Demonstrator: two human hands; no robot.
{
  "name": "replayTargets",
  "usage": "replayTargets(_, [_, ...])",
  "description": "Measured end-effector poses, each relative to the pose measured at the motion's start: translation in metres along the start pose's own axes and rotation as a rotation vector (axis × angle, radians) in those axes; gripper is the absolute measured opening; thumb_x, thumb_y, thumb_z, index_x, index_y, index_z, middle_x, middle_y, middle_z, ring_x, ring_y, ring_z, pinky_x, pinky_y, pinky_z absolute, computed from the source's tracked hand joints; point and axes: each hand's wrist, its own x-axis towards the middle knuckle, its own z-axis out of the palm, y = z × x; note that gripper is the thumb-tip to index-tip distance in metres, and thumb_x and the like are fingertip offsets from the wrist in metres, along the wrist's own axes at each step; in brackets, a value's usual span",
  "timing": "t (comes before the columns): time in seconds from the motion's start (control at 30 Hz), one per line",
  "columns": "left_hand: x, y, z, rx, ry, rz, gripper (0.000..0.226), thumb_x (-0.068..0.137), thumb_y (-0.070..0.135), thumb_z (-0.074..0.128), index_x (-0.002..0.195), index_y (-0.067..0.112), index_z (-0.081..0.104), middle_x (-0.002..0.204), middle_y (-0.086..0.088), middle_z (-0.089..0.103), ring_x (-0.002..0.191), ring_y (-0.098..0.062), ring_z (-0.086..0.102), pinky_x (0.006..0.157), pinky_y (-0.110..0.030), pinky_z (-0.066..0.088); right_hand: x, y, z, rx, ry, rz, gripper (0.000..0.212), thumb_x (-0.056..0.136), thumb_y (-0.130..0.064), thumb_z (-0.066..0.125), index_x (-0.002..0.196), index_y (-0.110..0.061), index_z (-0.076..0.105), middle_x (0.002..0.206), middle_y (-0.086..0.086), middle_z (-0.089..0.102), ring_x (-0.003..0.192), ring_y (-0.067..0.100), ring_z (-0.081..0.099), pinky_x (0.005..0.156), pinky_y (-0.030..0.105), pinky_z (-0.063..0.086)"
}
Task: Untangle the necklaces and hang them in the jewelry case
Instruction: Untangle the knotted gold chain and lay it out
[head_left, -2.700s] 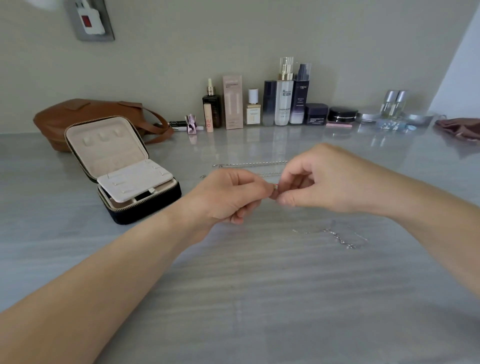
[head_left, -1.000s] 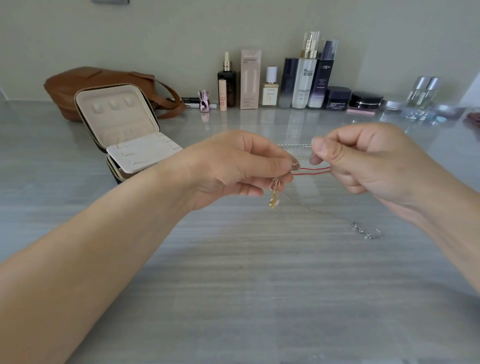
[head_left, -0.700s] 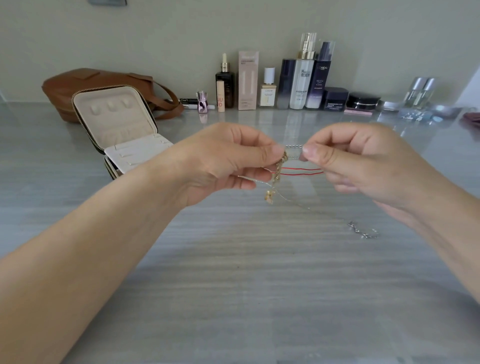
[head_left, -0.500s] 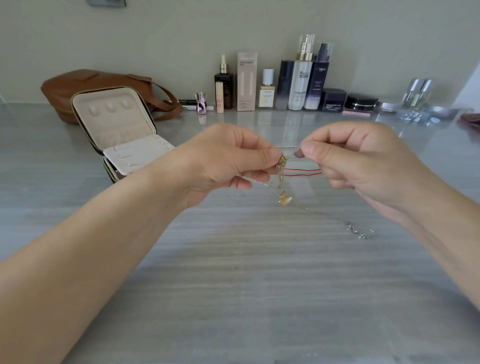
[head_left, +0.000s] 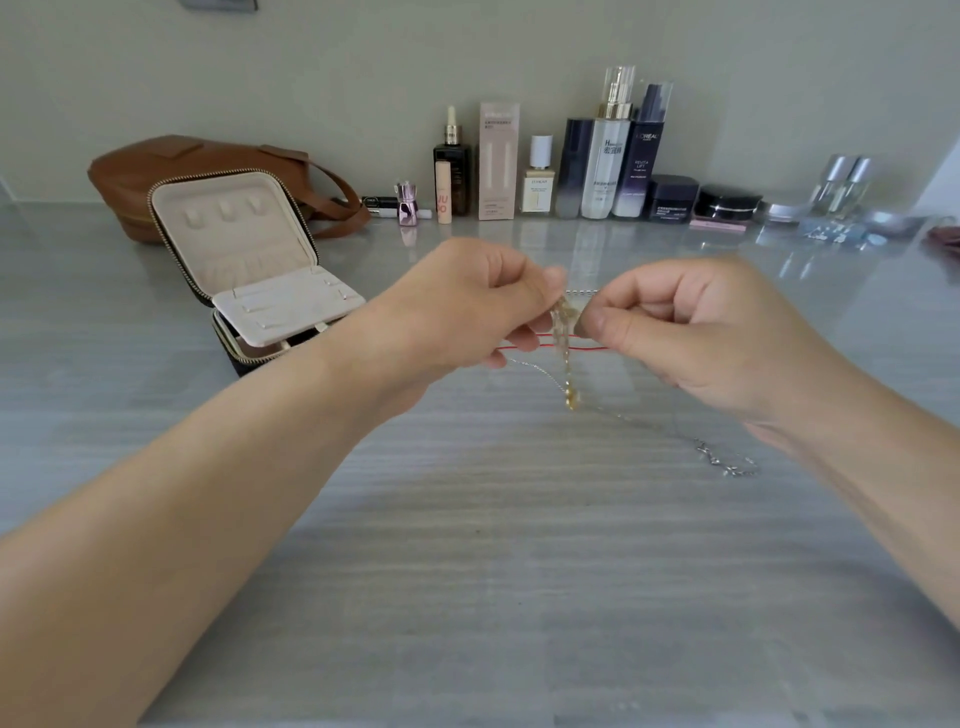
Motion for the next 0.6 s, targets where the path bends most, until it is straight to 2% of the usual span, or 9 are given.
replayTargets(0.07, [0.001, -0.001, -0.002, -0.116, -0.034, -0.078, 0.027, 0.095, 0.027, 0.047, 0.072, 0.015, 0.058, 0.068, 0.005, 0.06, 0.061, -0.006, 0.055, 0.059, -0.023, 0.044, 0.001, 0.001, 0.001, -0.012, 0.013, -0.009, 0.015, 0.081, -0.016, 0.065, 0.067, -0.019, 0.066, 0.046, -0.007, 0.045, 0.04, 0.004, 0.032, 0.041, 0.009, 0.025])
replayTargets(0.13, [0.002, -0.002, -0.003, -0.214, -0.067, -0.126, 0.028, 0.096, 0.027, 0.045, 0.072, 0.015, 0.056, 0.067, 0.004, 0.062, 0.061, -0.009, 0.056, 0.06, -0.025, 0.043, 0.001, 0.001, 0.003, 0.014, 0.012, -0.009, 0.014, 0.082, -0.022, 0.065, 0.068, -0.019, 0.066, 0.045, -0.008, 0.044, 0.04, 0.004, 0.031, 0.041, 0.01, 0.025])
replayTargets(0.2, [0.003, -0.004, -0.005, -0.212, -0.071, -0.128, 0.029, 0.095, 0.028, 0.046, 0.071, 0.016, 0.056, 0.063, 0.006, 0.064, 0.061, -0.009, 0.058, 0.061, -0.025, 0.043, 0.001, 0.0, 0.005, 0.044, -0.004, -0.014, 0.023, 0.074, -0.04, 0.067, 0.072, -0.018, 0.068, 0.052, 0.008, 0.045, 0.044, 0.009, 0.03, 0.044, 0.016, 0.026])
replayTargets(0.27, [0.004, -0.006, -0.005, -0.126, -0.066, -0.106, 0.027, 0.094, 0.028, 0.049, 0.072, 0.016, 0.057, 0.064, 0.007, 0.065, 0.059, -0.005, 0.059, 0.064, -0.025, 0.044, 0.002, -0.001, 0.008, 0.045, -0.021, -0.012, 0.031, 0.067, -0.047, 0.072, 0.074, -0.018, 0.069, 0.055, 0.022, 0.048, 0.053, 0.017, 0.032, 0.057, 0.023, 0.029])
replayTargets(0.3, [0.005, -0.007, -0.004, -0.076, -0.063, -0.095, 0.025, 0.093, 0.029, 0.05, 0.072, 0.017, 0.058, 0.064, 0.007, 0.066, 0.058, -0.003, 0.059, 0.066, -0.025, 0.045, 0.002, -0.001, 0.009, 0.048, -0.017, 0.001, 0.026, 0.068, -0.043, 0.074, 0.074, -0.018, 0.069, 0.055, 0.027, 0.051, 0.055, 0.017, 0.034, 0.061, 0.026, 0.029])
replayTargets(0.4, [0.006, -0.006, -0.002, 0.01, -0.066, -0.066, 0.023, 0.091, 0.029, 0.053, 0.072, 0.018, 0.06, 0.062, 0.008, 0.068, 0.058, -0.001, 0.061, 0.065, -0.024, 0.046, 0.003, -0.001, 0.009, 0.017, 0.005, 0.038, 0.013, 0.077, -0.022, 0.072, 0.069, -0.014, 0.067, 0.04, 0.008, 0.044, 0.044, 0.011, 0.028, 0.051, 0.024, 0.023])
replayTargets(0.5, [0.009, -0.001, -0.005, 0.011, -0.115, -0.098, 0.021, 0.092, 0.028, 0.053, 0.076, 0.016, 0.06, 0.067, 0.007, 0.07, 0.063, -0.004, 0.064, 0.064, -0.023, 0.045, 0.003, 0.0, 0.008, 0.013, 0.018, 0.064, 0.012, 0.08, -0.018, 0.069, 0.069, -0.015, 0.066, 0.07, 0.036, 0.061, 0.059, 0.017, 0.039, 0.062, 0.027, 0.029])
replayTargets(0.53, [0.01, 0.002, -0.006, 0.006, -0.144, -0.124, 0.021, 0.092, 0.028, 0.052, 0.077, 0.016, 0.06, 0.07, 0.006, 0.071, 0.064, -0.005, 0.064, 0.064, -0.023, 0.045, 0.004, 0.0, 0.007, 0.019, 0.022, 0.071, 0.012, 0.081, -0.018, 0.068, 0.069, -0.017, 0.067, 0.074, 0.037, 0.061, 0.061, 0.017, 0.042, 0.064, 0.026, 0.031])
replayTargets(0.6, [0.012, 0.006, -0.009, -0.009, -0.211, -0.189, 0.02, 0.093, 0.028, 0.05, 0.081, 0.016, 0.06, 0.076, 0.002, 0.07, 0.066, -0.007, 0.064, 0.064, -0.024, 0.045, 0.005, -0.001, 0.005, 0.001, 0.021, 0.087, 0.013, 0.082, -0.017, 0.067, 0.069, -0.018, 0.067, 0.053, 0.014, 0.061, 0.045, 0.007, 0.038, 0.049, 0.016, 0.031])
